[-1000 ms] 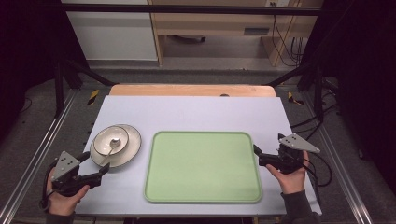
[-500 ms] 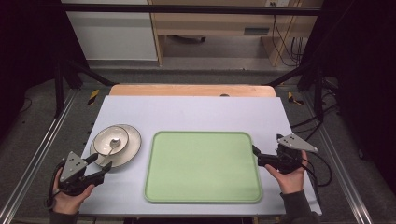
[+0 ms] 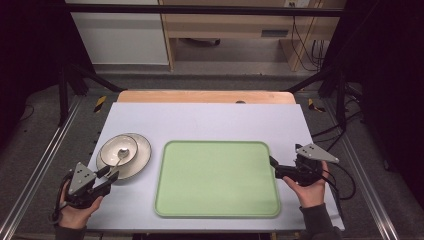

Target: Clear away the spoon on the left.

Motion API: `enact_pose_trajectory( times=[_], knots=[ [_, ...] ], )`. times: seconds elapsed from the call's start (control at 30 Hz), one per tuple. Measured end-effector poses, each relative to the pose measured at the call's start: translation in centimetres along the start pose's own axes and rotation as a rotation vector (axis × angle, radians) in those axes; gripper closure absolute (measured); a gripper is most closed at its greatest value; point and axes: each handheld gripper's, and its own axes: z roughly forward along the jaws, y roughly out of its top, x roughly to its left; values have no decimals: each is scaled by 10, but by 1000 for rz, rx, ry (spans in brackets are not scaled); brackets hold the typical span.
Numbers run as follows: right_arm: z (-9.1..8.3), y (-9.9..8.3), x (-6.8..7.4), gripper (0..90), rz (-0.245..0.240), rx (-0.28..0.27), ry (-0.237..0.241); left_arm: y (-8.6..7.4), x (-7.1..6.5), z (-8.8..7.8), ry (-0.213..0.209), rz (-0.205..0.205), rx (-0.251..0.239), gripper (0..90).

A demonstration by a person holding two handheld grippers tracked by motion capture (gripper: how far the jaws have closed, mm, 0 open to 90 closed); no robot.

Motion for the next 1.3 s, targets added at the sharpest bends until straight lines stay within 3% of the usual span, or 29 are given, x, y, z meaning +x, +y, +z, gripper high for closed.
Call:
enact_pose_trajectory(
  times=[0.77, 1.3],
  knots=[
    [0, 0, 0, 35, 1, 2, -2, 0, 2, -4, 33, -29, -21, 787],
    [0, 0, 0, 34, 0, 5, -2, 0, 3, -6, 59, -44, -10, 859]
  ],
)
